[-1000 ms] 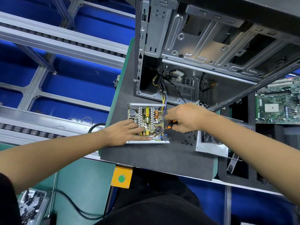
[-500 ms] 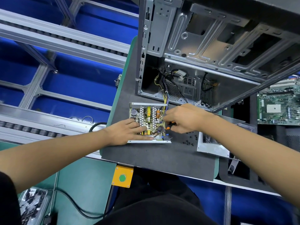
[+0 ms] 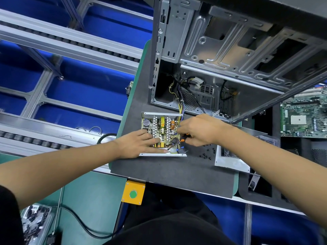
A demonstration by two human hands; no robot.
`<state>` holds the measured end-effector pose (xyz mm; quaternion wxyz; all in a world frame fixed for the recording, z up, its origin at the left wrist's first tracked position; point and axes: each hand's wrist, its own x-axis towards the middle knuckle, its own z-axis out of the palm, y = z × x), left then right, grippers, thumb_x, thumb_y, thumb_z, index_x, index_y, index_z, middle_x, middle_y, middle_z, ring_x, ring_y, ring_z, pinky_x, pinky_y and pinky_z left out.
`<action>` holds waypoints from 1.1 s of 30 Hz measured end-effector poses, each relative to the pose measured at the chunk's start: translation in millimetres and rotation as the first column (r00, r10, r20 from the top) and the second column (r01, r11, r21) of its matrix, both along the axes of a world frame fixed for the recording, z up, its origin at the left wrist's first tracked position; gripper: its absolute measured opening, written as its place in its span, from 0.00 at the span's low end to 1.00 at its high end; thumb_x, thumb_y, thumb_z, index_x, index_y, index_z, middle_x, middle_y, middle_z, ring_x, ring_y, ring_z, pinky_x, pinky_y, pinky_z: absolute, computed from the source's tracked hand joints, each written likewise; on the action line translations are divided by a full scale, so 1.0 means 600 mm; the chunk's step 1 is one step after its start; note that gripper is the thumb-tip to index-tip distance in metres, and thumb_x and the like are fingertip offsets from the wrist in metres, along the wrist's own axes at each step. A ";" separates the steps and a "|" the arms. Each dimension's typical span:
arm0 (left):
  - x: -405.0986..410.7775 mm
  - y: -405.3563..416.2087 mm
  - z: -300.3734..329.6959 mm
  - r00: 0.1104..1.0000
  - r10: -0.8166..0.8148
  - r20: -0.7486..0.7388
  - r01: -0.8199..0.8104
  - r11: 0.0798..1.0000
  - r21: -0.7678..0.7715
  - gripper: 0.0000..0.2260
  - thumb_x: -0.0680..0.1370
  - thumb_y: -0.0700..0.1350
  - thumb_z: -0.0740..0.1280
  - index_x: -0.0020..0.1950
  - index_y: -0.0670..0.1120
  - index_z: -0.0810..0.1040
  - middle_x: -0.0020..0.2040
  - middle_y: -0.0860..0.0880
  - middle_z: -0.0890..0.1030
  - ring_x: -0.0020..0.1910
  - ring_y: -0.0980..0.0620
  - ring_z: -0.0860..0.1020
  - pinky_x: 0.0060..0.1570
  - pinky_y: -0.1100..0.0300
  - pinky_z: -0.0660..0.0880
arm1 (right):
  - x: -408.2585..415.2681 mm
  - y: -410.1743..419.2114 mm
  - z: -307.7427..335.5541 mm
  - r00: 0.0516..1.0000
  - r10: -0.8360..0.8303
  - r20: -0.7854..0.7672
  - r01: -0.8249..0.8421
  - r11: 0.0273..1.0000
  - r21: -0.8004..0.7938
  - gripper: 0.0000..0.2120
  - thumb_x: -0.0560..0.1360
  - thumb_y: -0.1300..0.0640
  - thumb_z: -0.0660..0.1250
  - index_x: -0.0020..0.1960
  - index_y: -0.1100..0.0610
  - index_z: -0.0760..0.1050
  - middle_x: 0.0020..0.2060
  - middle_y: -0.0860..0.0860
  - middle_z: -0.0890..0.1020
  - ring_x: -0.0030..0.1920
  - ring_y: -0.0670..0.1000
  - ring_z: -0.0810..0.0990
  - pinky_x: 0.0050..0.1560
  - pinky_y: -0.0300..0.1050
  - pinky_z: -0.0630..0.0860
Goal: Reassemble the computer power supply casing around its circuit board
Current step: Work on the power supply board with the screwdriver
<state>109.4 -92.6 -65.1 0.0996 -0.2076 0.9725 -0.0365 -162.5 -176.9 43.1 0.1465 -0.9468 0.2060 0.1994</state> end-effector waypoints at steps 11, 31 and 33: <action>-0.003 0.002 0.010 1.000 -0.001 -0.021 0.000 0.999 -0.038 0.38 0.70 0.35 0.50 0.78 0.58 0.67 0.61 0.48 0.79 0.48 0.47 0.75 0.55 0.55 0.66 | 0.008 0.010 0.014 0.996 0.083 -0.039 -0.085 0.995 -0.052 0.07 0.75 0.51 0.65 0.50 0.54 0.73 0.46 0.48 0.77 0.45 0.55 0.79 0.35 0.45 0.63; -0.004 0.000 0.004 0.999 -0.003 -0.036 -0.001 0.996 -0.094 0.38 0.71 0.35 0.50 0.79 0.57 0.67 0.61 0.46 0.78 0.48 0.47 0.70 0.54 0.55 0.65 | 0.032 0.022 0.024 0.986 0.141 -0.086 -0.149 0.985 -0.086 0.08 0.77 0.51 0.65 0.55 0.52 0.75 0.46 0.48 0.75 0.36 0.51 0.66 0.31 0.45 0.56; -0.004 0.001 0.005 1.000 -0.003 -0.025 0.001 0.995 -0.099 0.38 0.70 0.35 0.50 0.79 0.57 0.67 0.61 0.46 0.78 0.48 0.47 0.71 0.54 0.55 0.65 | 0.036 0.023 0.026 0.984 0.153 -0.095 -0.161 0.983 -0.086 0.08 0.77 0.51 0.65 0.55 0.52 0.75 0.46 0.49 0.76 0.36 0.53 0.70 0.33 0.45 0.60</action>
